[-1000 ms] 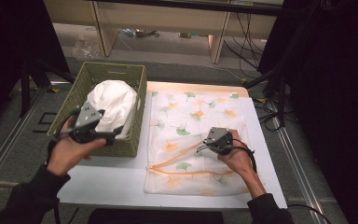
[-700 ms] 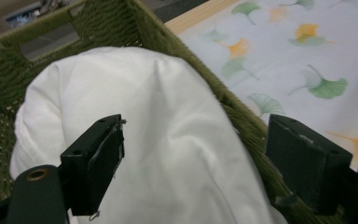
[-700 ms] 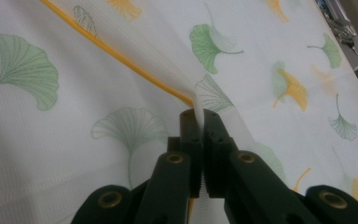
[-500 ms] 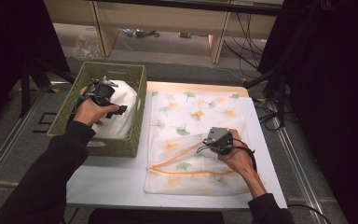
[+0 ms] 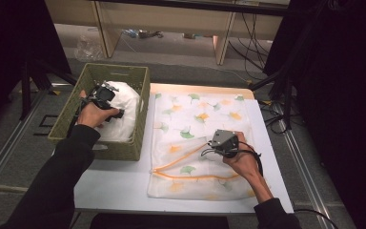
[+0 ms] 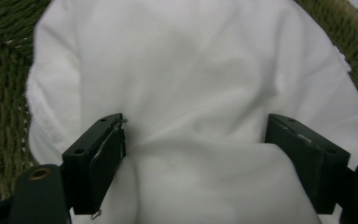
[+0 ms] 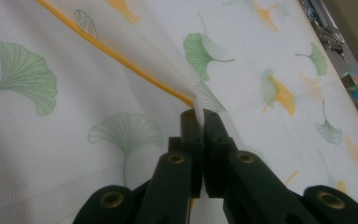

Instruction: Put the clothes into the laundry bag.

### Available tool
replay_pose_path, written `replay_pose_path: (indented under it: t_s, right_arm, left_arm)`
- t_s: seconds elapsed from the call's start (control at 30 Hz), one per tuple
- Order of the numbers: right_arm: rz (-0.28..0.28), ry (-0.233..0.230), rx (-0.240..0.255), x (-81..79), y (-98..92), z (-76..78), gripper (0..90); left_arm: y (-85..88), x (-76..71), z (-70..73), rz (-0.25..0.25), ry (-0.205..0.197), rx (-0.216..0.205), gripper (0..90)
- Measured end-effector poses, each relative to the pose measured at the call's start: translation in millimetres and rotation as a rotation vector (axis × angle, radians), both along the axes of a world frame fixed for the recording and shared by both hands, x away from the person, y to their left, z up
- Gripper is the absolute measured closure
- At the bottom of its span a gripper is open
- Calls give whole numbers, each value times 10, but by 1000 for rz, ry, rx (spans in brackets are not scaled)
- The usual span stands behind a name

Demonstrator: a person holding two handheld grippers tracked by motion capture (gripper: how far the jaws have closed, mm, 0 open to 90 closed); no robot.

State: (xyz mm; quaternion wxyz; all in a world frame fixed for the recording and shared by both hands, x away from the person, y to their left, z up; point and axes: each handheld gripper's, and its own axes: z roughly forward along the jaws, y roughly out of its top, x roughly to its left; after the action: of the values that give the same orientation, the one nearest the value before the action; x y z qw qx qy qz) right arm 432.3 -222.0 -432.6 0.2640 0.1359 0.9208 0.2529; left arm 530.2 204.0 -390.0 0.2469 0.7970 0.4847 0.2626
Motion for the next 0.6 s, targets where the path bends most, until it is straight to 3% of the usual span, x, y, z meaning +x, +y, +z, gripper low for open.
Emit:
replay_pose_path:
  t_s: [0.07,0.2,0.27,0.37,0.43,0.5,0.6]
  right_arm:
    - [6,-6,-13,10,-7,-1,900]
    - [1,7,-17,6,15,-16,900]
    - [6,1,-25,9,17,-21,900]
    - [12,-3,-29,9,18,-16,900]
    - [17,12,-30,5,28,-32,900]
    - [36,8,-33,16,34,-34,900]
    - [23,16,-32,12,38,-37,900]
  left_arm:
    - [29,-6,8,-3,18,-14,180]
    - [80,58,-146,-23,131,-9,145]
    - [113,116,-230,-19,163,-51,92]
    - [103,193,-354,8,164,-121,0]
    - [37,209,-399,4,191,-131,0]
    - [-21,238,-385,-48,234,-107,0]
    - [-18,285,-435,-13,225,-90,0]
